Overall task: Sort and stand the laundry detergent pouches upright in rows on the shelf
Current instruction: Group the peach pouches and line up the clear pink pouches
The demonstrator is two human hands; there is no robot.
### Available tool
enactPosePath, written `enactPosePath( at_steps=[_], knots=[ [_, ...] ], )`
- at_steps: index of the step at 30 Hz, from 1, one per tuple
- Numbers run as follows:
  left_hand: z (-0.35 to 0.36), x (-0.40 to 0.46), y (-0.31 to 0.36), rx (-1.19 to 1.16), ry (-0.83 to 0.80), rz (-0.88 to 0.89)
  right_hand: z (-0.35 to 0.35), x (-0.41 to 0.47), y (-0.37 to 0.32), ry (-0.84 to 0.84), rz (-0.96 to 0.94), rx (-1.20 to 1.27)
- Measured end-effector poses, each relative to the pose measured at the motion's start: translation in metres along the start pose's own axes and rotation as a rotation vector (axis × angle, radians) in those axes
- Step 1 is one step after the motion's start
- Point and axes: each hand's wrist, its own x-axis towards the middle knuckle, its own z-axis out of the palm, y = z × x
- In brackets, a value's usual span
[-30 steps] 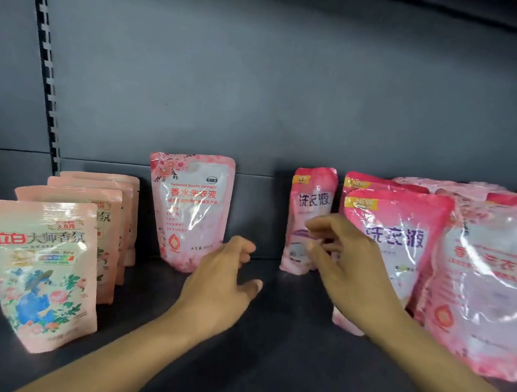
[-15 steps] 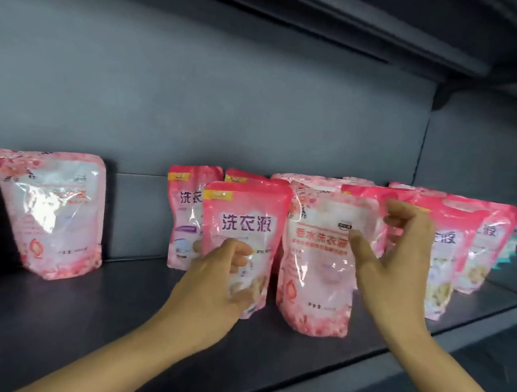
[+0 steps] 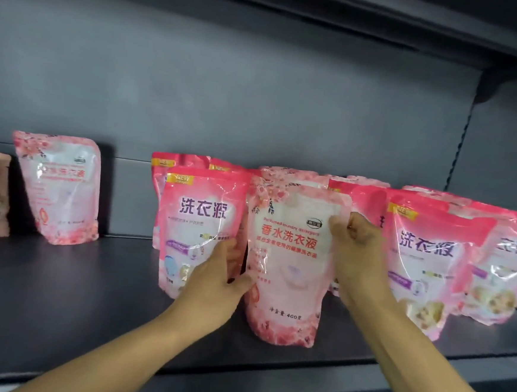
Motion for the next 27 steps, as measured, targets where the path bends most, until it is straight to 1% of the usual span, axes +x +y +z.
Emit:
enactPosePath(
  at_steps=[2,5,8,10,15,19,21,23,25,27],
  knots=[
    [0.005,0.002,0.007,-0.138,0.035,-0.021,-0.009,-0.003,0.000,-0.009,0.031,0.070],
    [0.013,0.008,0.017,-0.340,0.031,-0.064,-0.017,-0.007,-0.003,-0.041,0.057,0.183],
    [0.017,0.016,0.022,-0.535,0.055,-0.089,-0.017,-0.008,-0.002,-0.054,0.077,0.227],
    [0.018,0.017,0.023,-0.623,0.069,-0.106,-0.014,-0.009,-0.002,-0.055,0.079,0.248],
    [0.005,0.017,0.028,-0.727,0.141,-0.092,-0.002,-0.013,-0.002,-0.087,0.068,0.270],
    [-0.013,0.011,0.034,-0.712,0.220,-0.028,0.008,-0.018,-0.001,-0.129,0.027,0.262],
    [-0.021,0.007,0.032,-0.725,0.259,-0.004,0.009,-0.021,0.004,-0.071,-0.025,0.256],
    [-0.031,0.004,0.028,-0.740,0.330,-0.009,0.007,-0.024,0.011,0.035,-0.070,0.244],
    [-0.042,0.002,0.025,-0.741,0.400,-0.006,0.003,-0.022,0.019,0.144,-0.093,0.187],
    [-0.052,0.002,0.024,-0.719,0.453,0.005,0.002,-0.016,0.029,0.184,-0.084,0.104]
  ],
)
